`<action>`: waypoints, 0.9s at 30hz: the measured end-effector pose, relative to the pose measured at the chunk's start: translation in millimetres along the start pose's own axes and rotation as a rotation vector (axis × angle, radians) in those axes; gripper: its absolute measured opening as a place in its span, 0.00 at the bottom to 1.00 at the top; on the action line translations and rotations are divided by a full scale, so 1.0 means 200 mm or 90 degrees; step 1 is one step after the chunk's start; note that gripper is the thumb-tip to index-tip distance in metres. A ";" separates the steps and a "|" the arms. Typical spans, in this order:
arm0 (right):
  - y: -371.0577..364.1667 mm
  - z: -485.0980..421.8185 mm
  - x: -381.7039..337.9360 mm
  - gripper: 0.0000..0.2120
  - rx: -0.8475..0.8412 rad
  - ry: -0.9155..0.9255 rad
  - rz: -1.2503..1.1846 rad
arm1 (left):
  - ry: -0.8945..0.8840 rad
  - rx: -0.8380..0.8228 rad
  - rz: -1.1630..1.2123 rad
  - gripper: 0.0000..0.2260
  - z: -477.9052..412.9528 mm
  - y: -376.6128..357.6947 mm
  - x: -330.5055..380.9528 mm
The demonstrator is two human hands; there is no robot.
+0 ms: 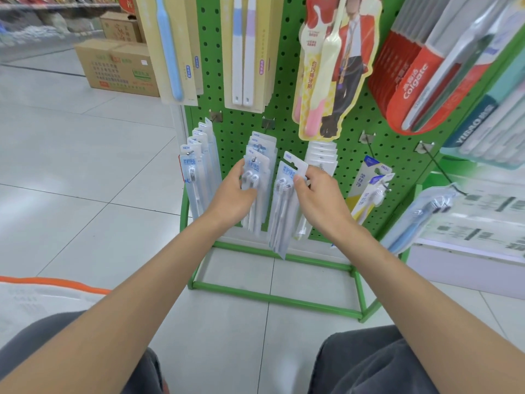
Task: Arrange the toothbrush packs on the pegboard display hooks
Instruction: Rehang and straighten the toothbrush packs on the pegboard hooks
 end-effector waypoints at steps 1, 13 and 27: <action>0.00 -0.01 0.00 0.16 0.009 0.000 0.011 | -0.005 0.003 0.001 0.30 -0.01 0.00 -0.01; -0.03 -0.13 -0.06 0.16 0.040 0.016 0.025 | -0.054 0.030 -0.028 0.25 -0.05 -0.01 0.04; -0.11 -0.29 -0.11 0.14 -0.047 -0.065 -0.001 | -0.057 0.021 -0.049 0.20 -0.08 0.03 0.02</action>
Point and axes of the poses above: each hand's wrist, its own z-axis away from the middle knuckle, its own y-axis out of the back of the hand, x = y × z, the point moved 3 cm from there along -z, towards the middle knuckle, and after that the axes turned 9 degrees about -x, right-handed, at the moved point
